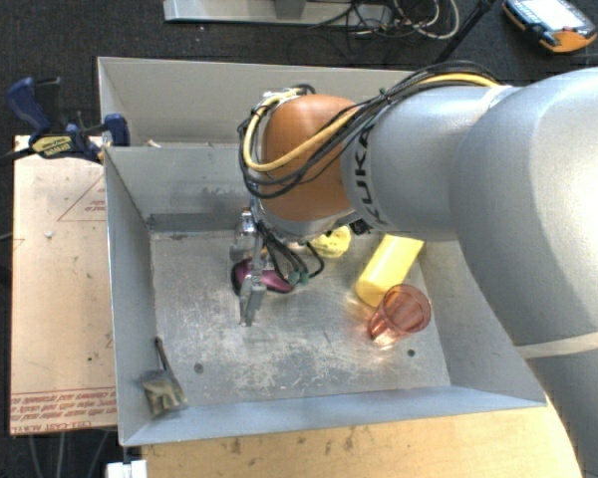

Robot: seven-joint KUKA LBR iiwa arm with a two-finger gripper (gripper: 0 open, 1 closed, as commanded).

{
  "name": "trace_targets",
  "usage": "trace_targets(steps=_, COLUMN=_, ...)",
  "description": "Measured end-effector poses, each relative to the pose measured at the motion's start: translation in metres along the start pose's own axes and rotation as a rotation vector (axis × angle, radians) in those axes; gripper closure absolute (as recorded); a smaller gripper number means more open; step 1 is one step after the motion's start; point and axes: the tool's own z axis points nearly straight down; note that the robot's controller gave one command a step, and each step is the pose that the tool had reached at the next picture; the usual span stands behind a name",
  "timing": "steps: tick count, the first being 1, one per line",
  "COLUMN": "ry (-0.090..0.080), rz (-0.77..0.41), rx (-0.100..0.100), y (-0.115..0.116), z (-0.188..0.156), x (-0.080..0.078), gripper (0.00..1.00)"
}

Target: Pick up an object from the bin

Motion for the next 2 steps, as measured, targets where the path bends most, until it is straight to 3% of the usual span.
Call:
trace_targets(steps=1, ry=0.01, rz=0.123, rx=0.003, y=-0.0024, z=0.0277, x=0.0039, gripper=1.0)
trace_targets(steps=2, ry=0.01, rz=0.123, rx=0.003, y=-0.0025, z=0.0277, x=0.0038, gripper=1.0)
